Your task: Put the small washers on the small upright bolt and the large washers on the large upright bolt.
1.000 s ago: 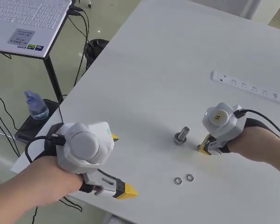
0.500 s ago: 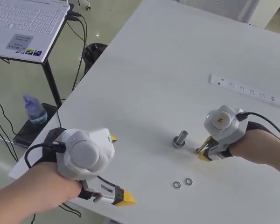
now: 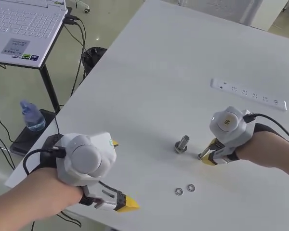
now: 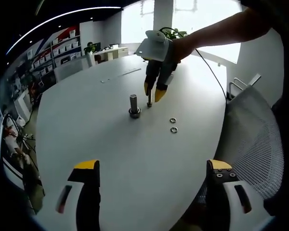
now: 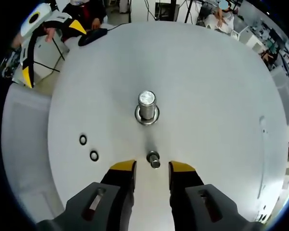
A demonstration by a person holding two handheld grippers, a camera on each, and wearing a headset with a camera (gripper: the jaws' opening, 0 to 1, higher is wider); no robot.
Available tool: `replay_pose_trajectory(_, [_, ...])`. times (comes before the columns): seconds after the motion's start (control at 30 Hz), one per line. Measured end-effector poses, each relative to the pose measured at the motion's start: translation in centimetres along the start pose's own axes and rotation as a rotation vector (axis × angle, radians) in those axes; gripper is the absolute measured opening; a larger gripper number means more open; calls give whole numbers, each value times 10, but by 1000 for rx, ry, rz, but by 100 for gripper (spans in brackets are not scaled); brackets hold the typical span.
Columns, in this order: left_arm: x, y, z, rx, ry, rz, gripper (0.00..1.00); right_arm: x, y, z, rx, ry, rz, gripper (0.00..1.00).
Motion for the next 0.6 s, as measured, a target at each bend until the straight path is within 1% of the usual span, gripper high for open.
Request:
replay_pose_trajectory(0.13, [-2, -1, 1, 2, 3, -7, 91, -4, -8, -2, 1, -3, 20, 28])
replay_pose_trajectory(0.23, [-4, -1, 2, 4, 4, -8, 91, -6, -14, -2, 7, -12, 15, 28])
replay_pose_trajectory(0.27, [-6, -2, 1, 2, 5, -9, 91, -7, -17, -4, -5, -10, 12, 28])
replay_pose_trajectory(0.37, [-9, -3, 0, -1, -8, 3, 91, -7, -21, -5, -7, -15, 9, 28])
replay_pose_trajectory(0.43, [-10, -4, 0, -2, -5, 6, 90, -8, -26, -4, -7, -10, 12, 28])
replay_pose_trajectory(0.5, [-12, -5, 2, -4, 5, 2, 90, -9, -29, -5, -8, 1, 15, 29])
replay_pose_trajectory(0.6, [-12, -5, 5, 0, 4, -1, 89, -10, -33, -8, -11, -2, 20, 29])
Point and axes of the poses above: the centre of the closed fingertips' face, and the gripper's own axes: y roughly forward along the fingers, z roughly to its right, x roughly out of its underside, the point moved 8 cm from there along -y, roughly backward along the fingers, and after that the axes turned 6 degrees about y, right-handed, at the moved point
